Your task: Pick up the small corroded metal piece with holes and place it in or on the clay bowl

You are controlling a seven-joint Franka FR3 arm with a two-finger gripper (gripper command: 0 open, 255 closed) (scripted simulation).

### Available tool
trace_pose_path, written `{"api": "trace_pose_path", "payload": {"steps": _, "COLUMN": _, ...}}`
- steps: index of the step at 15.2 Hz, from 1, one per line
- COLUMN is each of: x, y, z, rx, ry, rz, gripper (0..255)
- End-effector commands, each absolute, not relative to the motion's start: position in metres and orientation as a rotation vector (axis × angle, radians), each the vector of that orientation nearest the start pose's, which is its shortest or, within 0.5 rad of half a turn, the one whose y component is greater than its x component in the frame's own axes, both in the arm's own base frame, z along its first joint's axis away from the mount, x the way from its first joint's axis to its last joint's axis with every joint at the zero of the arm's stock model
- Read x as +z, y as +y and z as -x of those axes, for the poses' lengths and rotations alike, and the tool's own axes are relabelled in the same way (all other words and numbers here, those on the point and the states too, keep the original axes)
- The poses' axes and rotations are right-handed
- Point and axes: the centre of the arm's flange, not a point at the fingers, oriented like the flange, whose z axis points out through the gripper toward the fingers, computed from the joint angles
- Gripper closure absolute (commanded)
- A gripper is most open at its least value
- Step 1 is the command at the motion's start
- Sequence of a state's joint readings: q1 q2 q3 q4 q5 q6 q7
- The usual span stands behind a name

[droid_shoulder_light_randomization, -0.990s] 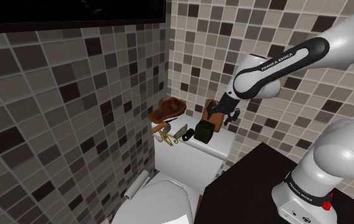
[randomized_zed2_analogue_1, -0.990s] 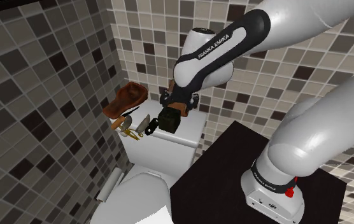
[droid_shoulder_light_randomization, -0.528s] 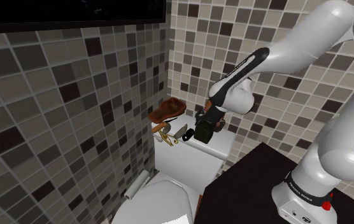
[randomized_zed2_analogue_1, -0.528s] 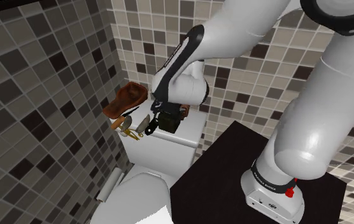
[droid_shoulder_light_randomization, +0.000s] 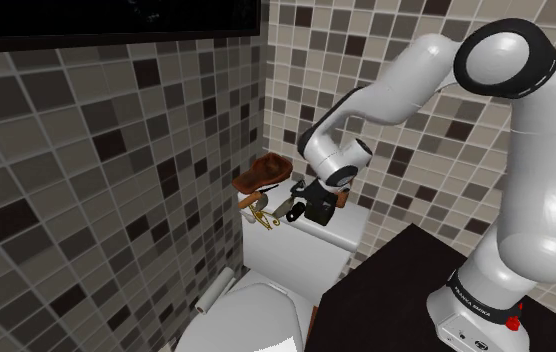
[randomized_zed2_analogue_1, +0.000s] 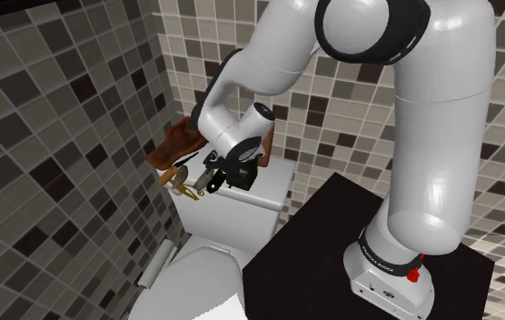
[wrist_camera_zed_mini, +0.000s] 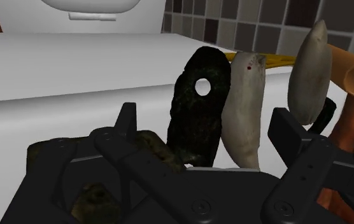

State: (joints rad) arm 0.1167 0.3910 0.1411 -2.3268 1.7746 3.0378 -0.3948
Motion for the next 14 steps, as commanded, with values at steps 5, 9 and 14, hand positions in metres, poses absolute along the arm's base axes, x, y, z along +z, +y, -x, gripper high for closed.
{"api": "trace_pose_path", "payload": {"steps": 5, "x": 0.134, "y": 0.057, "z": -0.48, "rx": -0.276, "ry": 1.453, "rz": 2.261, "gripper": 0}}
{"api": "trace_pose_path", "payload": {"steps": 9, "x": 0.122, "y": 0.06, "z": -0.485, "rx": -0.276, "ry": 1.453, "rz": 2.261, "gripper": 0}}
{"api": "trace_pose_path", "payload": {"steps": 14, "x": 0.122, "y": 0.06, "z": -0.485, "rx": -0.276, "ry": 1.453, "rz": 2.261, "gripper": 0}}
